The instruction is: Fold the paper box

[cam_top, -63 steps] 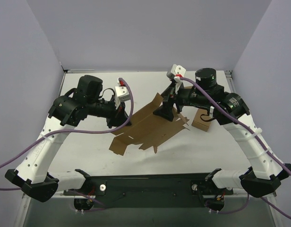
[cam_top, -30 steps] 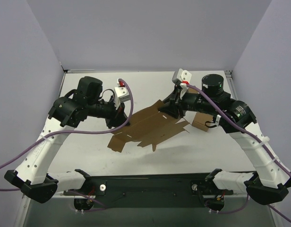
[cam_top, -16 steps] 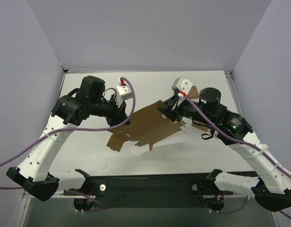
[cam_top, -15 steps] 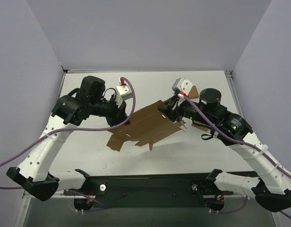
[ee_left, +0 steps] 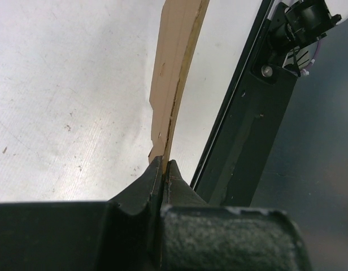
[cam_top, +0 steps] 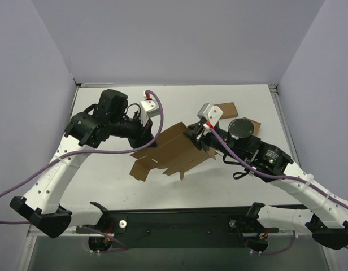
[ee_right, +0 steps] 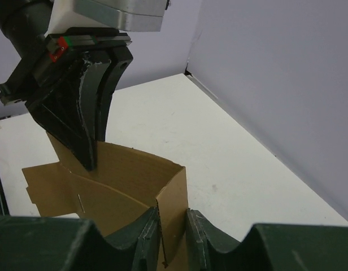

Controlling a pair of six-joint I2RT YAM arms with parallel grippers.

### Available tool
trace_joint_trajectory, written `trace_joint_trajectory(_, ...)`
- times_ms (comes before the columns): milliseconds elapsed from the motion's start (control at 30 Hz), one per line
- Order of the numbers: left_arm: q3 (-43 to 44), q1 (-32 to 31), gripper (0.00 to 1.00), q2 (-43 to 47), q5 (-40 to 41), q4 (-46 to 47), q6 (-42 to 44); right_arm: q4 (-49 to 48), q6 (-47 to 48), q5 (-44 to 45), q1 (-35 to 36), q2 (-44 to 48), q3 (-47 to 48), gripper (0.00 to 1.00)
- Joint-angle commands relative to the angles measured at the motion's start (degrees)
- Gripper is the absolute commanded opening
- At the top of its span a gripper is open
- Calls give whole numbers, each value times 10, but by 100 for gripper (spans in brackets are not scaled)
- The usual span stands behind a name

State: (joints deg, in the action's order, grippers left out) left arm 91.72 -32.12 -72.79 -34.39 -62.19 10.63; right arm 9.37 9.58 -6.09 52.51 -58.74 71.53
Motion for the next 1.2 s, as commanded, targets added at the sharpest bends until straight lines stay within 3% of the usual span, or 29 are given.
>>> trace_joint_trajectory(0, 7, 1, 0, -9, -3, 54, -14, -59, 15, 80, 55, 8, -26, 3)
trace_joint_trajectory(367, 5, 1, 0, -10, -36, 59, -11, -115, 32, 202, 106, -40, -35, 4)
trace_joint_trajectory(567, -1, 1, 0, -8, -33, 60, -12, -171, 48, 303, 145, -81, -38, 13)
trace_joint_trajectory(867, -1, 2, 0, -16, -24, 67, -24, -228, 59, 445, 201, -132, -36, 19)
trace_joint_trajectory(1033, -7, 2, 0, -14, -24, 72, -22, -219, 33, 456, 209, -142, -34, 28)
trace_joint_trajectory(1133, -20, 7, 0, -8, -23, 77, -11, -170, 7, 471, 209, -128, -12, 40)
trace_joint_trajectory(1167, -24, 9, 0, -6, -36, 81, -7, -155, -1, 470, 209, -111, -2, 53)
